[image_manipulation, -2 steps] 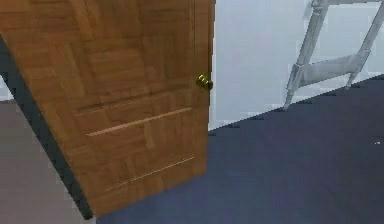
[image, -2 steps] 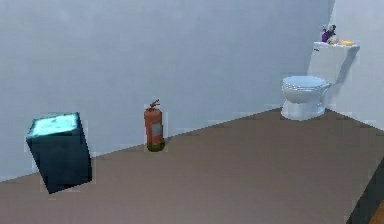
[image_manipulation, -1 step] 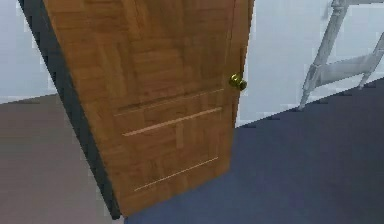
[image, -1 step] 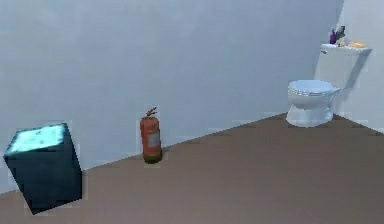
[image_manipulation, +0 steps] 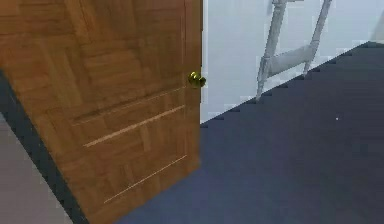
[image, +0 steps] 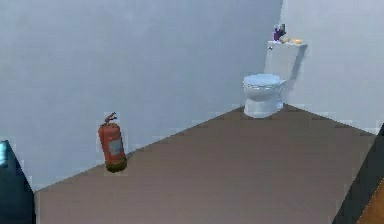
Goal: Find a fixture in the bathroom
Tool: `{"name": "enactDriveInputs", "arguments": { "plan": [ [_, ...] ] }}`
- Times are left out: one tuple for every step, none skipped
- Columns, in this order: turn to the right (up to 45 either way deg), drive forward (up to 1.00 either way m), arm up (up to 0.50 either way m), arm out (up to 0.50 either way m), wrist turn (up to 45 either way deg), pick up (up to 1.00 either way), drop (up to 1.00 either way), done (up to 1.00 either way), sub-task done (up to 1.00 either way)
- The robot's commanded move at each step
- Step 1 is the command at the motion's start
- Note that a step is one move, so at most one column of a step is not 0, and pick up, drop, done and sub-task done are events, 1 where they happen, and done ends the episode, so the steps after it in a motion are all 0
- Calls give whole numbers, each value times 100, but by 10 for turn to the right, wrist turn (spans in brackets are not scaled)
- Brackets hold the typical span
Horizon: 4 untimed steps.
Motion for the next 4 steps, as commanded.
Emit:
{"name": "enactDriveInputs", "arguments": {
  "plan": [
    [0,95,0,0,0,0,0,0,0],
    [240,0,0,0,0,0,0,0,0],
    [0,100,0,0,0,0,0,0,0],
    [30,0,0,0,0,0,0,0,0]
  ]
}}
